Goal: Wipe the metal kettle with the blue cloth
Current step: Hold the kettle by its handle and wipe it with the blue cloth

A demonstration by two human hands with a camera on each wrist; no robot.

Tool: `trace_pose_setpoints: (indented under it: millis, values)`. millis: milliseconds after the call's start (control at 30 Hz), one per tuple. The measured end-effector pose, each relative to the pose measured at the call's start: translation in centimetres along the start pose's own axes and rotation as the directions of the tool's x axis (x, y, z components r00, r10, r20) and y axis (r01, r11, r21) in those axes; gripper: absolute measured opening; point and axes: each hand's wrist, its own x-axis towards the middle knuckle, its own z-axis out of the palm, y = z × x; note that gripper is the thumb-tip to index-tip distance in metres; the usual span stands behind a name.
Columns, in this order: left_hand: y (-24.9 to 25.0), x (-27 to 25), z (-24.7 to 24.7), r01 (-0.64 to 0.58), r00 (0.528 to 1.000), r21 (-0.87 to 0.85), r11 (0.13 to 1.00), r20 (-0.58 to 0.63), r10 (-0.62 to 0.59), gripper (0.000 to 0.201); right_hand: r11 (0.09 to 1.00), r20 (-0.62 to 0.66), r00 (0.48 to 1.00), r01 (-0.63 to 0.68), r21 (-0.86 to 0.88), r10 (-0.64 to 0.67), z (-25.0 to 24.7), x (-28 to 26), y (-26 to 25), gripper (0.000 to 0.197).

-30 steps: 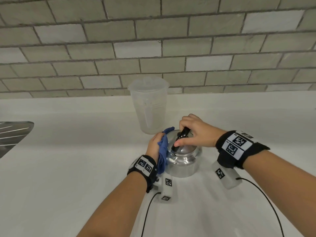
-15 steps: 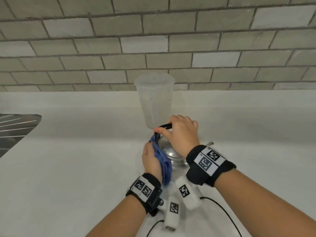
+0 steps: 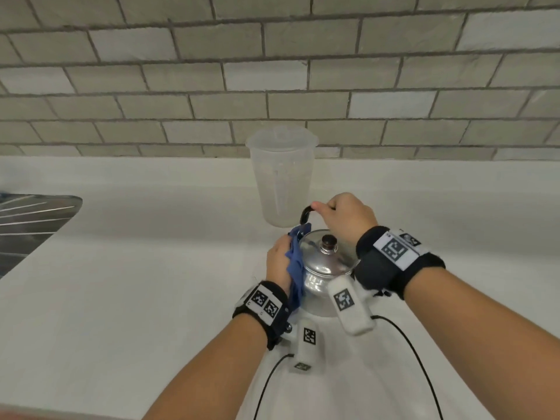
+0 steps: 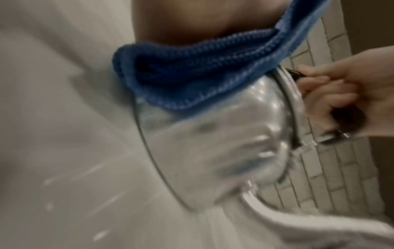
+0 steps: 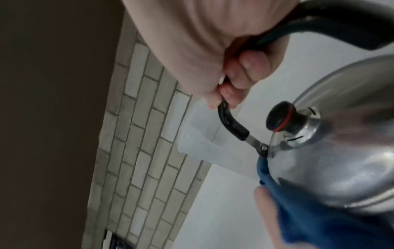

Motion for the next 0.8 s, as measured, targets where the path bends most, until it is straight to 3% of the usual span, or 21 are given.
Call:
trace_pose_setpoints:
  millis: [100, 200, 333, 433, 533, 633, 733, 800]
  values:
    - [-1.1, -1.2, 1.6, -0.079, 0.993, -0.014, 0.997, -0.094, 0.078, 0.032, 0.959, 0.022, 0.99, -0.141, 0.247, 0.14, -0.2, 1.6, 1.0, 0.042]
    - [-2.6, -2.1, 2.8, -0.137, 0.982, -0.045, 0.99, -0.133, 0.13, 0.028, 0.86, 0.053, 0.967, -0.245, 0.447, 0.248, -0.3, 2.0, 1.2, 0.043]
    - [-4.0, -3.1, 4.4, -0.306, 0.92, 0.155, 0.939, -0.203, 0.334, 0.034, 0.747, 0.108, 0.951, -0.296, 0.595, 0.291, -0.9, 2.1, 1.4, 0.028]
    - [-3.0, -2.6, 4.4, -0.39, 0.883, 0.321, 0.863, -0.136, 0.449, 0.041, 0.721, 0.125, 0.962, -0.266, 0.64, 0.243, -1.0, 1.5, 1.0, 0.028]
    - [-1.4, -0.1, 3.6, -0.331, 0.937, 0.278, 0.902, -0.018, 0.35, 0.03, 0.723, 0.11, 0.969, -0.239, 0.648, 0.221, -1.1, 1.2, 0.7, 0.026]
    - [-0.6, 3.0, 2.3, -0.14, 0.988, 0.124, 0.982, 0.086, 0.13, 0.031, 0.703, 0.106, 0.968, -0.238, 0.67, 0.227, -1.0, 1.3, 0.9, 0.024]
    - [-1.1, 5.2, 1.0, 0.103, 0.975, 0.026, 0.994, 0.193, -0.107, 0.064, 0.643, 0.112, 0.958, -0.261, 0.72, 0.264, -1.0, 1.4, 1.2, 0.025]
    - [-1.6, 6.1, 0.8, 0.17, 0.966, -0.018, 0.985, 0.201, -0.163, 0.063, 0.557, 0.122, 0.941, -0.288, 0.779, 0.315, -1.0, 1.6, 1.6, 0.026]
